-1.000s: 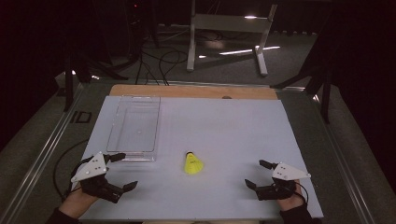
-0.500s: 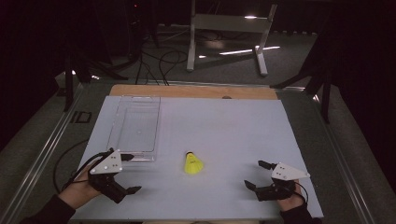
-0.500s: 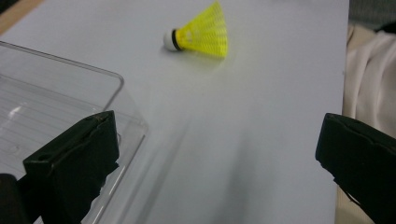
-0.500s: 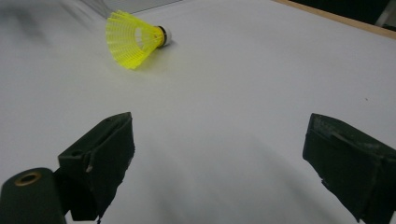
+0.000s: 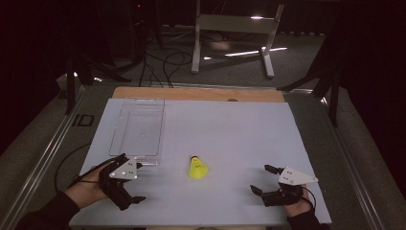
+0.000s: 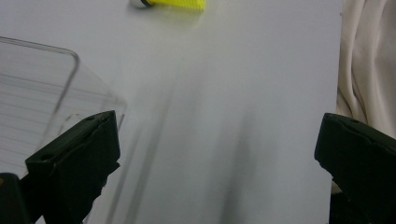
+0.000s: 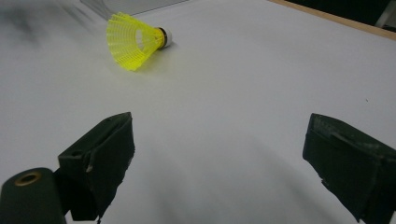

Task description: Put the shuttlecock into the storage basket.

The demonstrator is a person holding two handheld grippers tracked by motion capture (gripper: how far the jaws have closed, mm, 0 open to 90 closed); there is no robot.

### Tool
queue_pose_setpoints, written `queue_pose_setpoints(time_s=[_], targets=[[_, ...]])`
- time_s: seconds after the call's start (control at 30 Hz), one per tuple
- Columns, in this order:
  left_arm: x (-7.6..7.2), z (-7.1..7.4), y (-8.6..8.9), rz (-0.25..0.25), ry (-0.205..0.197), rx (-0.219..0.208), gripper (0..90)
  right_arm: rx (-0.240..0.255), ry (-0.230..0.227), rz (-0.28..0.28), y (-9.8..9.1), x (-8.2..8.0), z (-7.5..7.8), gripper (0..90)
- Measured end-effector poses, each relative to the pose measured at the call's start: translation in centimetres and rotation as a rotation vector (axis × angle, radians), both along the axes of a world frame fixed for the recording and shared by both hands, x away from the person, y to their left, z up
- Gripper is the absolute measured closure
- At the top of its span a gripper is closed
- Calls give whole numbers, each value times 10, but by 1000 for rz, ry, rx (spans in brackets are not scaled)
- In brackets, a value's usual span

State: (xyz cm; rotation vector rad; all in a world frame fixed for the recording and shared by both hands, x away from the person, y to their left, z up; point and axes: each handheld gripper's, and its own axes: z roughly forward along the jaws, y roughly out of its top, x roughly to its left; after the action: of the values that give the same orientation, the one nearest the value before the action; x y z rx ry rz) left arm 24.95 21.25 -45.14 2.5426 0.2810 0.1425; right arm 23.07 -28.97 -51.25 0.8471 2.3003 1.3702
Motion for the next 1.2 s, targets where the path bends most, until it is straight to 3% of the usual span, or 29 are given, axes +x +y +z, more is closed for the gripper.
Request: queue_pose_setpoints(time_s=[0.27,0.43,0.6,0.77,0.83,0.87,0.93,1.13,1.2], targets=[[3,-3,-11,-43,37,93,10,-2,4,3,1,0,0,91],[5,-4,-16,-75,29,139,13,-1,10,3,1,0,-1,91],[8,-10,-26,-114,63,212,13,-1,10,8,2,0,-2,91],[9,-14,-32,-160,107,252,13,2,11,11,2,0,-2,91],[9,-14,-32,-160,107,252,13,4,13,12,2,0,-2,91],[11,-14,-35,-180,136,263,14,3,13,11,2,1,-2,91],[13,-12,-37,-180,143,256,14,4,13,11,2,1,-2,91],[19,-9,-47,-215,146,250,13,5,15,11,2,1,-2,91],[19,-8,-52,-242,131,269,13,6,15,11,2,1,-2,91]])
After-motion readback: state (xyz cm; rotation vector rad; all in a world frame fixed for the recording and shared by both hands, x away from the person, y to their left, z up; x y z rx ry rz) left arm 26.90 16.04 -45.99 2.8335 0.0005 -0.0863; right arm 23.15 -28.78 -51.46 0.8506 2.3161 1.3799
